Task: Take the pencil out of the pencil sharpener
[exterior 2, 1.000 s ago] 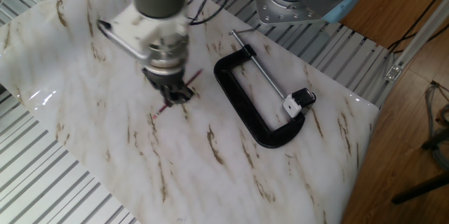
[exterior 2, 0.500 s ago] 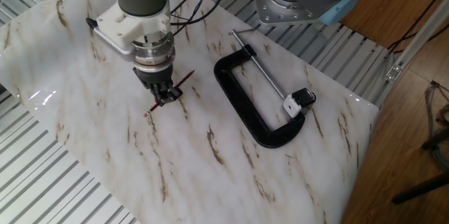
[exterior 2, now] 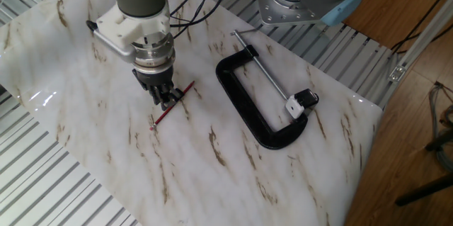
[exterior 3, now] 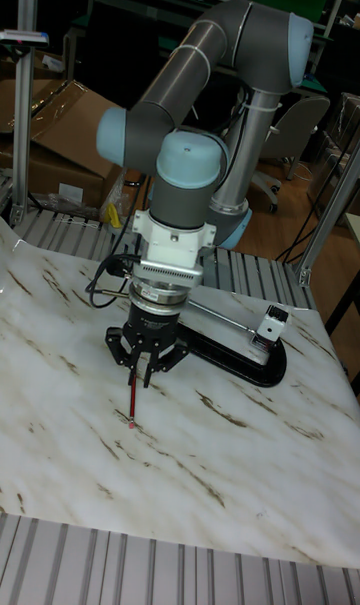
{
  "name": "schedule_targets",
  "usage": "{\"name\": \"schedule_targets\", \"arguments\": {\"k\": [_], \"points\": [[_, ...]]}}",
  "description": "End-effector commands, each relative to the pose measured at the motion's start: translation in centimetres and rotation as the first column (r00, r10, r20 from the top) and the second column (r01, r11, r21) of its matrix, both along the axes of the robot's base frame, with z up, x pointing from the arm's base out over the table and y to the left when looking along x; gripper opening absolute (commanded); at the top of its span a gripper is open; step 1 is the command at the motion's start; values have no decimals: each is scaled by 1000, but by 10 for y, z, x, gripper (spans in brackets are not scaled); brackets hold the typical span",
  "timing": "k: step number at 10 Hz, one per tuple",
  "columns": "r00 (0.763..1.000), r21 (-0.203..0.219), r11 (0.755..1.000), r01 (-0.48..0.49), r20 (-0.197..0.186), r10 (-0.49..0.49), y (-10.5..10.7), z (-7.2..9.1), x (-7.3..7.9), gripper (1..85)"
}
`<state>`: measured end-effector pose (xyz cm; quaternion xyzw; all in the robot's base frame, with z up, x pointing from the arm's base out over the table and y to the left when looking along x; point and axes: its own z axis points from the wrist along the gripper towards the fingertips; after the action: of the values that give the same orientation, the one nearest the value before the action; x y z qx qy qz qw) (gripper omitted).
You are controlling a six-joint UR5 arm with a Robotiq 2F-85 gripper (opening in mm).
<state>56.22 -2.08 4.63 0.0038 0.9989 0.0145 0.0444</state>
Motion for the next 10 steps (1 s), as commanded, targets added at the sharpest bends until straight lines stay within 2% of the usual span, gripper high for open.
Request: {"name": "schedule_targets", "arguments": {"k": [1, 2, 4, 6, 7, 8, 10], "points": [[1000, 9, 1000, -2, 4, 2, 0, 3, 1, 280], [1000, 3, 1000, 5, 4, -5, -1, 12, -1, 280], [999, -19, 999, 44, 7, -44, -4, 44, -8, 260], [998, -58, 996, 70, 0, -70, -9, 69, -20, 253], [996, -78, 993, 88, -1, -89, -17, 75, -23, 227], [994, -72, 992, 108, 1, -108, -21, 78, -25, 193], [993, -70, 991, 114, -3, -115, -32, 78, -33, 187]]}}
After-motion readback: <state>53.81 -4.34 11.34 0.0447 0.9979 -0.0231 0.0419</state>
